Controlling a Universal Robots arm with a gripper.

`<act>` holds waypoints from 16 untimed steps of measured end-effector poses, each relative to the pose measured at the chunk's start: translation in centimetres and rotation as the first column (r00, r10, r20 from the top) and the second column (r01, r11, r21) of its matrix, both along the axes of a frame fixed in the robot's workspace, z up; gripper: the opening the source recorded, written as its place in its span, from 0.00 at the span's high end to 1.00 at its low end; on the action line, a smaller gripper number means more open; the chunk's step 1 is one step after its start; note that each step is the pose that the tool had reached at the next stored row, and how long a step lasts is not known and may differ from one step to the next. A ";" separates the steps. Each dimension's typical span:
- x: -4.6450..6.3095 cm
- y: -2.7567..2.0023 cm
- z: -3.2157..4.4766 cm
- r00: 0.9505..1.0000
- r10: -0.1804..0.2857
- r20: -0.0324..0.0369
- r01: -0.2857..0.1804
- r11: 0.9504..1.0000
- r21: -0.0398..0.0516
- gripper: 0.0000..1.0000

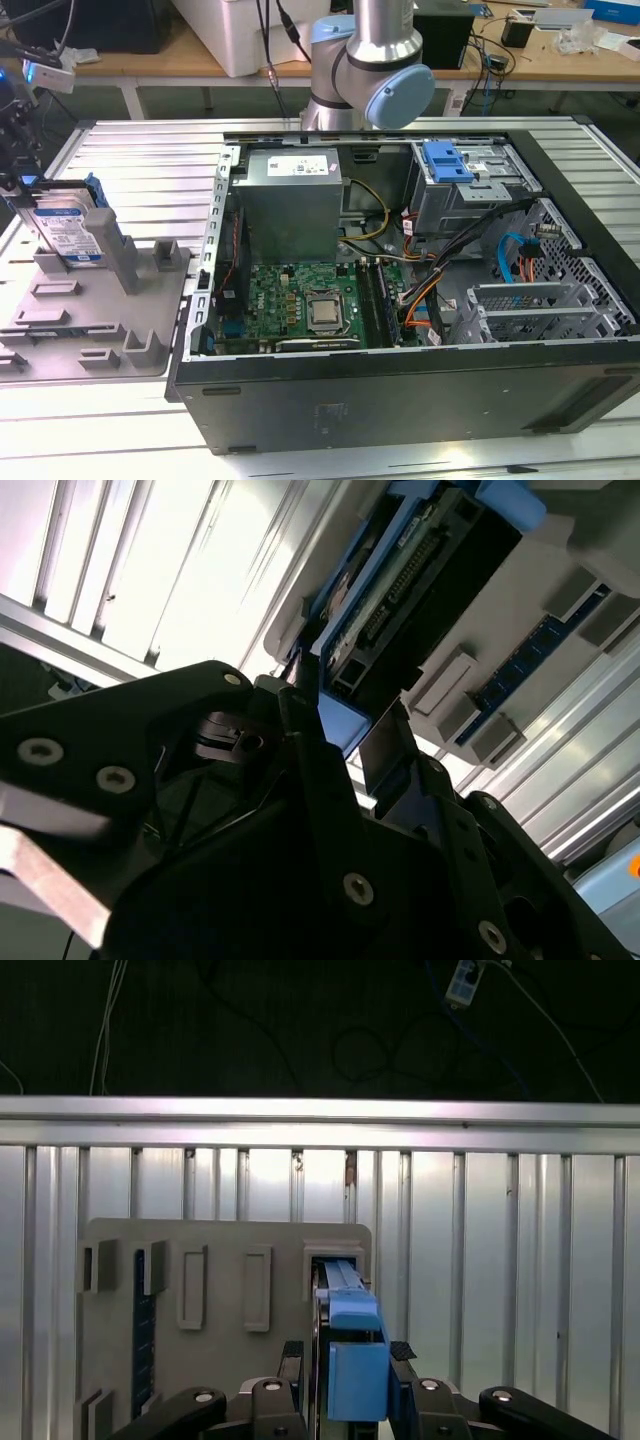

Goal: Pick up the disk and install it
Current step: 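Pick up the disk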

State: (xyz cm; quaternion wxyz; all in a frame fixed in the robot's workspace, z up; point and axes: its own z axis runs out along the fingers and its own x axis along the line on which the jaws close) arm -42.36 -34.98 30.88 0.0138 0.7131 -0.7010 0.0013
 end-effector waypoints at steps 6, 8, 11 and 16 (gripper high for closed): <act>0.0 0.00 -0.35 1.000 0.000 0.000 0.000 1.000 0.000 0.56; 0.0 0.01 -0.57 1.000 0.000 0.000 0.000 1.000 0.000 0.56; 0.0 0.02 -0.75 1.000 0.000 0.000 0.000 1.000 0.000 0.56; 0.0 0.02 -0.95 1.000 0.000 0.000 0.000 1.000 0.000 0.56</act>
